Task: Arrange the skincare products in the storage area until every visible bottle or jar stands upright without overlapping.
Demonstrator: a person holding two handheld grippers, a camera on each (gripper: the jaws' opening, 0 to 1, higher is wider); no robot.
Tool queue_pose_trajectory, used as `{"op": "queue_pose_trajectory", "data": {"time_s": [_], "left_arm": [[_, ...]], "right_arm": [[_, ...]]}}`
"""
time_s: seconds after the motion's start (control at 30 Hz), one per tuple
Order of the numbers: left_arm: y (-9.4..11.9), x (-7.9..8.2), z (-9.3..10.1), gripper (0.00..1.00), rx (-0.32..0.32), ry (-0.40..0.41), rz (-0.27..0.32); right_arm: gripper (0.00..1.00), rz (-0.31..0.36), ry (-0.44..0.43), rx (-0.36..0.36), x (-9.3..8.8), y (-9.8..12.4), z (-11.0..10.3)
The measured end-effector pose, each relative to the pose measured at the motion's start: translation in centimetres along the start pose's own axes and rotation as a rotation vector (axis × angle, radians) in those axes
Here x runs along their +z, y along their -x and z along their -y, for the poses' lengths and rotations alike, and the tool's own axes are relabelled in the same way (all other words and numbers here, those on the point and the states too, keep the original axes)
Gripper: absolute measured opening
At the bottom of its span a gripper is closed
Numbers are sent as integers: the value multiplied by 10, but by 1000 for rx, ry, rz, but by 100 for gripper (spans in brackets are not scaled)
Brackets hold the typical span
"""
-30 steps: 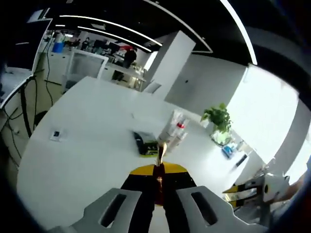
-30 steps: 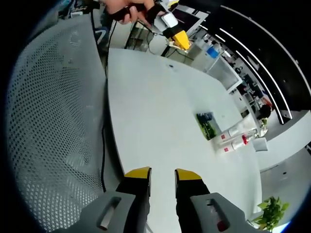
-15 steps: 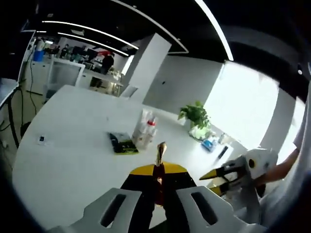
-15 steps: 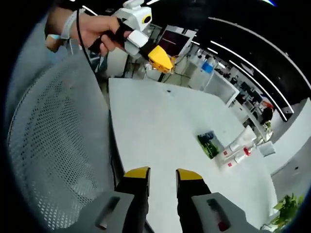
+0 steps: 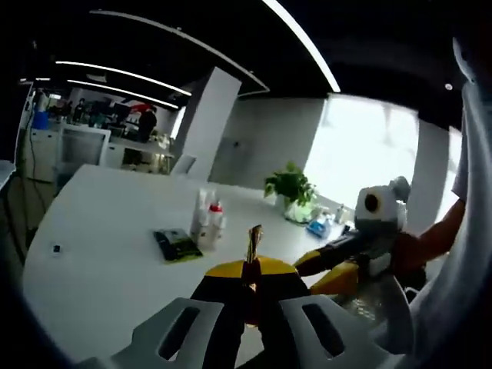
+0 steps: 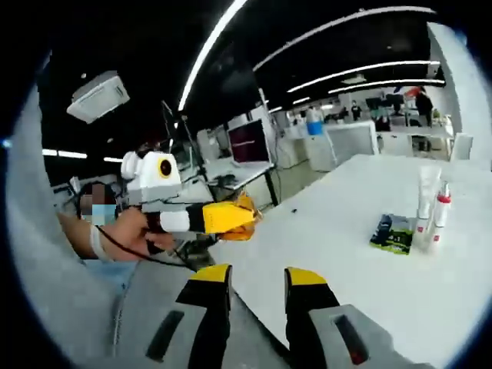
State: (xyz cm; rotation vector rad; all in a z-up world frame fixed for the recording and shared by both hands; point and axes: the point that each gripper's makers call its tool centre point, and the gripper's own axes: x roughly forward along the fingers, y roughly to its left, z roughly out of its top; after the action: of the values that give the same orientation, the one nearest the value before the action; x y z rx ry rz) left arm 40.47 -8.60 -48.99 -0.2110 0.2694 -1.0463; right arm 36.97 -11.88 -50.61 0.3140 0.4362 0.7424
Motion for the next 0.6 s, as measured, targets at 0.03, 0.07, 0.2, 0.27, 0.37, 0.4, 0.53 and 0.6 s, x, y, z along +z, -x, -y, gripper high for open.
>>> {"op": "queue_pose_trajectory", "data": {"time_s": [0.03,0.07,0.2,0.27,0.37,0.4,0.53,0.6], "left_arm": [[0,0,0,4,3,-12,1],[0,-1,-1,4,1,-14,-1],[0,1,-1,4,-6,-16,5],[1,1,2,4,-10,-27,7],[1,0,6,4,-22,-49,3],[1,0,7,4,-27,-53,2],[0,-1,10,5,-46,-59,2],[0,0,14,5,-64,-60,5]], "right_arm": [[16,2,-19,6,1,-1,0],[16,6,-19,18,2,-2,-1],[12,6,-72,34,2,-5,-2],[11,8,-90,44,2,-6,-4],[9,11,-123,64,1,-8,-8],[9,15,-136,71,1,-9,-9],[6,31,-155,84,4,-10,-11],[2,39,-174,105,6,-11,-14]]}}
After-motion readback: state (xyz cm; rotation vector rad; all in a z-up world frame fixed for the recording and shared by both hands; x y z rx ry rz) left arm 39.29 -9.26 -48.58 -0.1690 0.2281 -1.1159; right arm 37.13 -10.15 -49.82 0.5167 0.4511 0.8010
